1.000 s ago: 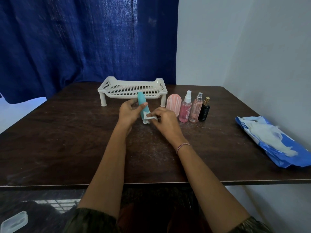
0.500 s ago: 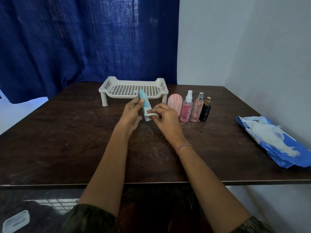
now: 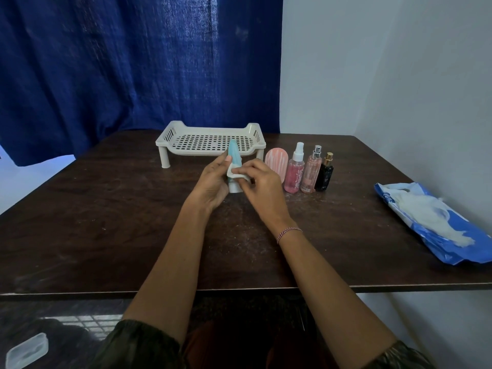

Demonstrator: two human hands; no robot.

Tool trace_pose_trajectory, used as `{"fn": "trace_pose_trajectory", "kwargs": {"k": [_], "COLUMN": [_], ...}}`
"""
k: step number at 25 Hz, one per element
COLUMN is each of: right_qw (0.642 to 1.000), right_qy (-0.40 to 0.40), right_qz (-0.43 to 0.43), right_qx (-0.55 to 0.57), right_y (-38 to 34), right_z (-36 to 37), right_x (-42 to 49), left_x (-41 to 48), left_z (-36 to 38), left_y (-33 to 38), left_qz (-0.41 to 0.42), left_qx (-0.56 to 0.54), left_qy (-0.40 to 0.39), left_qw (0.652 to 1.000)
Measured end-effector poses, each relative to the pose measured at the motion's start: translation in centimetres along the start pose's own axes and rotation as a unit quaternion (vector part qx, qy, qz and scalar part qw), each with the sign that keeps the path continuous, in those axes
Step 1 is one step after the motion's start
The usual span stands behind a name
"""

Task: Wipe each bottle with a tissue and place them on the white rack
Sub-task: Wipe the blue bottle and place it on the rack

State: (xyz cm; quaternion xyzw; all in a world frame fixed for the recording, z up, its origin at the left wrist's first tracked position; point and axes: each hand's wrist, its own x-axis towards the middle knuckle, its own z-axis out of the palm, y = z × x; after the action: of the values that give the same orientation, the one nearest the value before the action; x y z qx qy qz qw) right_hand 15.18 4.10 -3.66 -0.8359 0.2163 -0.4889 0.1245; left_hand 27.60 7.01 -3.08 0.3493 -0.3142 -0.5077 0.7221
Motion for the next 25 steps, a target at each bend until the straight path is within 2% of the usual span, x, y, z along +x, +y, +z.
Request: {"fn": "trace_pose_trajectory", "kwargs": {"k": [3, 9, 13, 17, 25], "right_qw": [1.0, 0.999, 1.0, 0.998, 0.999], "right_qy": [-0.03, 0.009, -0.014, -0.058, 0.015], "right_qz": [-0.004, 0.037, 0.002, -0.026, 0.05], "right_qx": [-0.002, -0.006, -0.012, -0.029, 0.012], "right_y": [0.3, 0.4, 0.2, 0.2, 0.2], "right_z": [0.1, 0.0, 0.1, 0.1, -0.1], "right_x": [0.0, 0.1, 0.0, -0.1, 0.0], "left_x": [-0.1, 0.1, 0.0, 0.4, 0.3], "left_z": [0.0, -0.3, -0.3, -1.0, -0.7], "left_y": [0.2, 0.1, 0.1, 0.2, -0.1], "left_qz": [0.001, -0.022, -0.016, 0.002, -0.022], "left_qx": [-0.007, -0.042, -0.045, -0.05, -0.04], "left_qy": [0.006, 0.013, 0.004, 0.035, 0.01], "left_qw": [1.0, 0.999, 0.999, 0.998, 0.999]}}
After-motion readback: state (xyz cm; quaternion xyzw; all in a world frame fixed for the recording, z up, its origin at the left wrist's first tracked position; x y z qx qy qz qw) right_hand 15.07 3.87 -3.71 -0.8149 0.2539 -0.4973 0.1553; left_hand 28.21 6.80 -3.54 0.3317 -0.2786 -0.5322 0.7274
